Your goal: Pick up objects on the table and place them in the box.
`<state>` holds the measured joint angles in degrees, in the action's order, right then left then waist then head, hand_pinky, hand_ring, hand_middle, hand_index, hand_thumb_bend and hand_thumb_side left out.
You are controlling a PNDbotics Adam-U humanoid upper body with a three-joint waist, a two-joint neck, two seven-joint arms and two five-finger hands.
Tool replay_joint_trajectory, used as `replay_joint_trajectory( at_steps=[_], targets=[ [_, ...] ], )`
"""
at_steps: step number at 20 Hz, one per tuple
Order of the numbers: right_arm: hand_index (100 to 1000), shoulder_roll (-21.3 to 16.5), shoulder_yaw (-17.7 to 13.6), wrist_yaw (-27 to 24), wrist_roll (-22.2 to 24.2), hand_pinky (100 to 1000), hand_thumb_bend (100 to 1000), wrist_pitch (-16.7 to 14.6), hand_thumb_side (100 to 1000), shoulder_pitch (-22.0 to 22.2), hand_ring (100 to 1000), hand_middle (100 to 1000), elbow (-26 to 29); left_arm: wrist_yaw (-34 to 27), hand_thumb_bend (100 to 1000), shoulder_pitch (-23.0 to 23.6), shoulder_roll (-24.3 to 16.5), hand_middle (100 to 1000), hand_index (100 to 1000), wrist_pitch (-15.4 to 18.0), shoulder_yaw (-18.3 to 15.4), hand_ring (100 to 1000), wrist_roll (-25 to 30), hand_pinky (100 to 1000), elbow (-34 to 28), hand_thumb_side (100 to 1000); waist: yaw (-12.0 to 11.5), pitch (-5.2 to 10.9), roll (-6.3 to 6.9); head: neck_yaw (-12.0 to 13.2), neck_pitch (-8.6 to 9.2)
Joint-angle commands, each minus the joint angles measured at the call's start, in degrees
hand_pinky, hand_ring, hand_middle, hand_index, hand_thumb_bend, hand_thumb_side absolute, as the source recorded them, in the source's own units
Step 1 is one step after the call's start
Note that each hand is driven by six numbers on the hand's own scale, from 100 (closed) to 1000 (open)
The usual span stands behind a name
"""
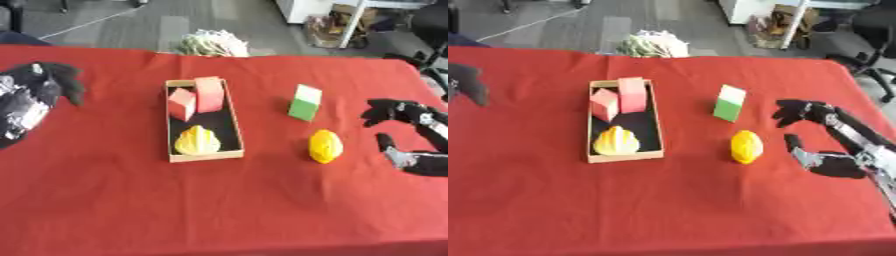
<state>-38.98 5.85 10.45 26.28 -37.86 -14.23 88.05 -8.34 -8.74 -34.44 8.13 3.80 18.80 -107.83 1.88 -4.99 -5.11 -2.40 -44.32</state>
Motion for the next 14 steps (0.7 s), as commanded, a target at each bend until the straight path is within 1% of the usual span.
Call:
replay_joint_trajectory(
  at_steps=[1,3,6,10,14],
  targets=[
    [974,-4.79,2.35,5.47,1.80,791,100,-3.56,231,-3.32,803,831,-2.49,-0.56,100,0.62,0.77,585,808,-1.35,-1.12,565,0.66,703,-1.91,765,-0.24,1.46,-0.37,-1.36,0.20],
    [978,-5.16,4.14,8.53,2.64,802,100,-5.38,242,-5.44,828,851,-4.57,-0.67,100,1.14,1.46,584,808,-1.90,-1.09,564,1.06,702,-2.25,773,-0.55,1.48,-0.42,-2.05,0.20],
    [981,-4.30,5.93,12.64,3.48,812,100,-7.46,253,-8.02,846,864,-7.83,-0.77,100,1.49,2.32,582,809,-2.51,-0.93,562,1.74,702,-2.52,786,-1.01,1.50,-0.41,-2.78,0.20],
    [981,-2.13,6.73,17.47,3.05,817,100,-9.19,262,-10.62,854,867,-12.25,-0.45,100,1.68,3.05,582,810,-2.97,-0.69,563,2.75,702,-2.61,797,-1.56,1.42,-0.34,-3.18,0.20],
    [981,-0.27,7.01,22.16,1.78,822,100,-10.43,270,-12.28,861,872,-16.16,-0.10,100,1.83,3.54,582,811,-3.10,-0.60,562,3.41,702,-2.64,803,-1.84,1.40,-0.25,-3.41,0.20]
  ],
)
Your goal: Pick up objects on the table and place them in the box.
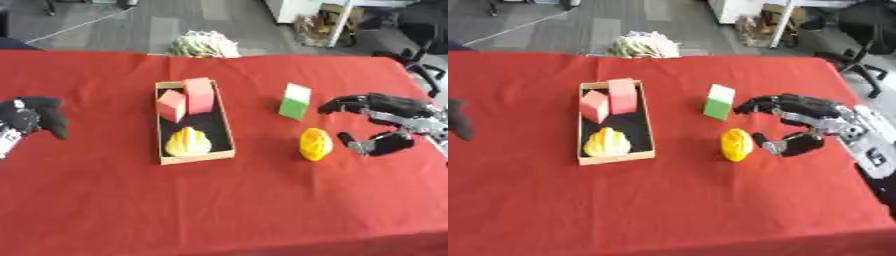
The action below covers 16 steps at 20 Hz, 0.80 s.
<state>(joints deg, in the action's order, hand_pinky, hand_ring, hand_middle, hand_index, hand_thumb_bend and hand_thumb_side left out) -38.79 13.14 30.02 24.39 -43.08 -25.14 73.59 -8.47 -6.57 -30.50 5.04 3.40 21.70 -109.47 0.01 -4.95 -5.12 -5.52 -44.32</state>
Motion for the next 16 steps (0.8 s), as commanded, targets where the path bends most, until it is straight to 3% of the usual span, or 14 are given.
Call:
replay_joint_trajectory(
  at_steps=[1,16],
  targets=[
    [981,-0.06,-0.30,3.70,3.24,822,100,-5.49,270,-1.62,861,872,-2.45,0.12,100,-0.30,-0.29,582,811,-0.04,-0.19,562,0.65,702,-1.00,804,0.01,1.38,-0.24,-0.41,0.20],
    [961,4.91,-1.29,23.04,-3.10,837,100,-6.60,311,-4.52,868,859,-12.78,1.12,100,0.03,0.63,581,815,0.07,0.22,562,2.01,703,-1.08,813,-0.31,1.43,0.17,-1.53,0.20]
  ],
)
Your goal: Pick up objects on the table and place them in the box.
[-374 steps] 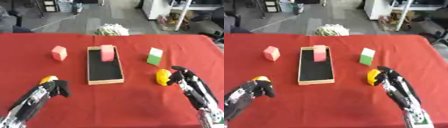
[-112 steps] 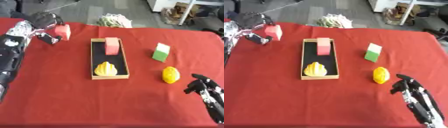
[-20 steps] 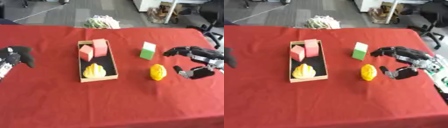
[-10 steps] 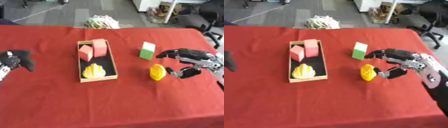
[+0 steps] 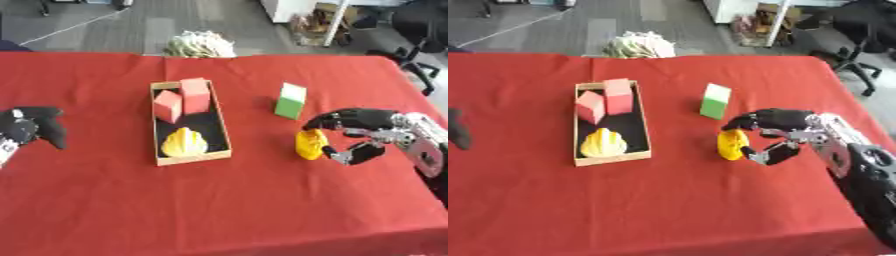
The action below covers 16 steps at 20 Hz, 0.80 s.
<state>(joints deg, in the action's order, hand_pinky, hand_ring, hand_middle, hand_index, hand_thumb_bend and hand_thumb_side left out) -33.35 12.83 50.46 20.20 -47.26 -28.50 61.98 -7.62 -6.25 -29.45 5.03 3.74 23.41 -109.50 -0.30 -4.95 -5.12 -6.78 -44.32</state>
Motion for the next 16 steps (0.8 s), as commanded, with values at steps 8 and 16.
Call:
replay_joint_trajectory(
  at_steps=[8,16],
  targets=[
    [758,1.53,-2.98,6.42,-10.20,738,100,-2.63,264,-2.29,629,580,-3.70,0.65,100,-0.02,-0.12,580,816,0.05,0.05,561,0.62,702,-0.94,821,-0.09,1.46,0.27,-0.31,0.20],
    [537,1.48,-4.44,4.57,-26.08,641,100,-3.98,203,-4.29,413,353,-1.94,0.53,100,-0.12,0.12,576,816,0.09,-0.09,557,0.42,701,-1.15,813,-0.37,1.34,0.55,-0.33,0.20]
  ],
)
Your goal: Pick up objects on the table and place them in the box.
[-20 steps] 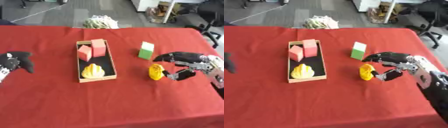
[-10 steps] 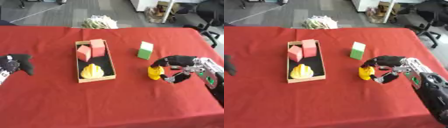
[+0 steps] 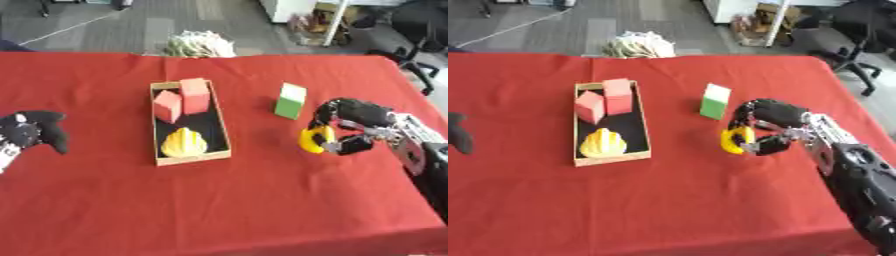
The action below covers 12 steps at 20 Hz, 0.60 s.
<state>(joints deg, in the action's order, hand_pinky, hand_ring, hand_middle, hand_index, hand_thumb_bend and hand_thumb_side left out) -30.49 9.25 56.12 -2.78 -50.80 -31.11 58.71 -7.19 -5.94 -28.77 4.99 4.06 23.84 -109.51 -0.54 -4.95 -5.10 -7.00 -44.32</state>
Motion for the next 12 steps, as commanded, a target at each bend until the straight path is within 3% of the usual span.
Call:
replay_joint_trajectory(
  at_steps=[1,6,12],
  targets=[
    [539,-1.29,-0.84,-1.98,-3.40,643,100,-0.77,202,-2.58,414,355,1.33,0.02,100,-0.51,-0.45,576,816,0.16,-0.45,557,-0.06,701,-1.22,811,-0.29,1.30,0.67,-0.35,0.20],
    [557,0.90,-0.19,-4.98,0.07,661,100,-1.16,201,-8.72,429,370,1.54,-0.91,100,-1.44,0.85,574,816,0.22,-0.23,555,-0.04,700,-1.68,800,-1.72,0.99,1.77,-1.99,0.20],
    [587,6.21,-1.84,-3.73,6.54,670,100,-1.06,202,-15.06,449,392,-3.86,-2.27,100,-2.87,1.76,574,816,0.44,0.47,555,0.92,699,-2.15,797,-4.82,0.35,2.86,-4.37,0.20]
  ],
)
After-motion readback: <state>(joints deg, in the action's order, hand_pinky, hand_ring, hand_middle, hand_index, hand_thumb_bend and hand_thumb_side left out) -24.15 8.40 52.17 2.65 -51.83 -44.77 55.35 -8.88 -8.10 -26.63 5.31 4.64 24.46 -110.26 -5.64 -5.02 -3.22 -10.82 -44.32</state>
